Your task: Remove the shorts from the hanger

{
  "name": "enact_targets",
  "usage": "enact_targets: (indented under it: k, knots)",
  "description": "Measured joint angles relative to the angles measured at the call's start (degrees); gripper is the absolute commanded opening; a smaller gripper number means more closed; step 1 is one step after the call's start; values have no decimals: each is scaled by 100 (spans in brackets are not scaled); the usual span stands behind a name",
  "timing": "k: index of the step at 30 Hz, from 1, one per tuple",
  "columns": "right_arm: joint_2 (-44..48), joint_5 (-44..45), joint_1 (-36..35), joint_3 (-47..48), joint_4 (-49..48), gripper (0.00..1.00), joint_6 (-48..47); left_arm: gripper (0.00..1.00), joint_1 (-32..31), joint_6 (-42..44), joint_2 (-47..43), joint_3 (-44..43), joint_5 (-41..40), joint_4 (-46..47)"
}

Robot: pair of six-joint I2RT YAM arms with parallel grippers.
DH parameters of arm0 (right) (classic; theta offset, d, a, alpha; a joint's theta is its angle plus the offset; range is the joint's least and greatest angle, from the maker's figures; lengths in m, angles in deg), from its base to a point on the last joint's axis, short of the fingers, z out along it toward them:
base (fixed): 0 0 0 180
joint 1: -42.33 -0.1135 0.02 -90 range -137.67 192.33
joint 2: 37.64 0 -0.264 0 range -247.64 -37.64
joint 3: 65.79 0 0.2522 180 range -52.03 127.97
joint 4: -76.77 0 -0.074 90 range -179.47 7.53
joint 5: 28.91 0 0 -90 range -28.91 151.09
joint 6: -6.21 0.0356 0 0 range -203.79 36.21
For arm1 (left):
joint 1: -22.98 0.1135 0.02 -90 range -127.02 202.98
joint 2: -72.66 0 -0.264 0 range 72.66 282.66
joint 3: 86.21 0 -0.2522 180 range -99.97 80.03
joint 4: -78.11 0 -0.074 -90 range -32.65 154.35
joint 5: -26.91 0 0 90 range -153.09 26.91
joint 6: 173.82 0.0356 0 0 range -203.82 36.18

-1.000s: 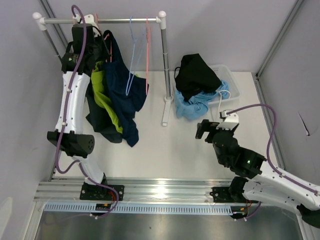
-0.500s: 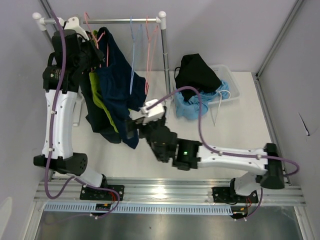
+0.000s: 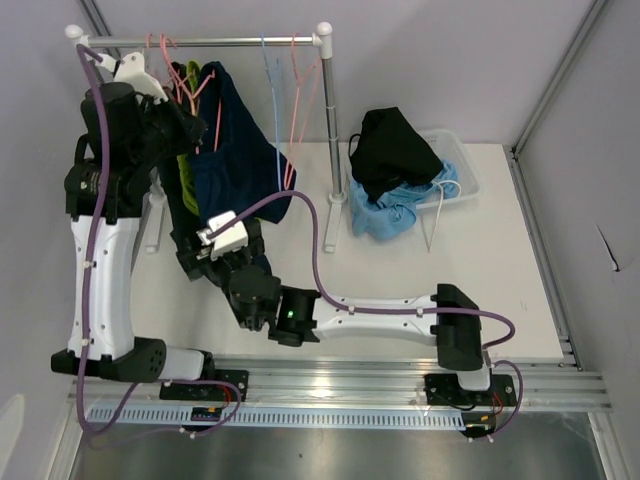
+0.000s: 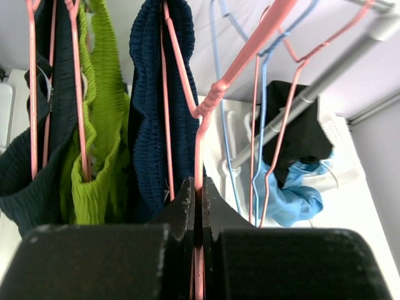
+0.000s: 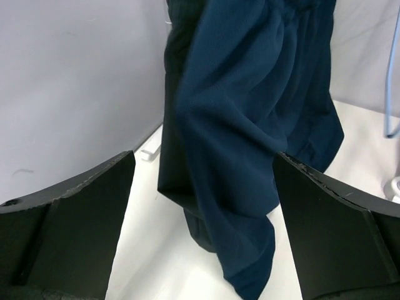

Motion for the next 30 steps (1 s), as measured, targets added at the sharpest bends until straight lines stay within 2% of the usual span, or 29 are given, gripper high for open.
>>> enact_targets:
  k: [1, 2, 3, 5, 6, 11, 15, 20, 25, 30]
  knots:
    - [-90, 20, 22, 15, -107, 95, -42, 0, 0, -9, -101, 37, 42, -4]
    - [-184, 31, 44, 24, -225, 89, -87, 0, 0, -35, -208, 72, 87, -9]
    - [-275, 35, 68, 26, -332, 60, -162, 0, 0, -44, -321, 125, 122, -7]
    - [-424, 42, 109, 26, -479, 27, -308, 0, 0, -46, -553, 232, 162, -20]
    - [-492, 55, 118, 26, -549, 0, -402, 0, 0, -44, -647, 260, 168, -39]
    - [-466, 140, 44, -249, -833, 0, -531, 0, 0, -39, -850, 280, 103, -20]
    - [9, 380, -304, -1307, -1023, 0, -374, 0, 0, -33, -743, 229, -4, -122]
    - [470, 922, -1001, -2358, -962, 0, 208, 0, -7, 9, -302, -208, -76, -798]
    - [601, 1198, -1217, -2529, -304, 0, 984, 0, -4, 15, 175, -815, -238, -901]
    - [595, 1198, -1023, -2610, -146, 0, 973, 0, -4, 15, -35, -546, -227, -546]
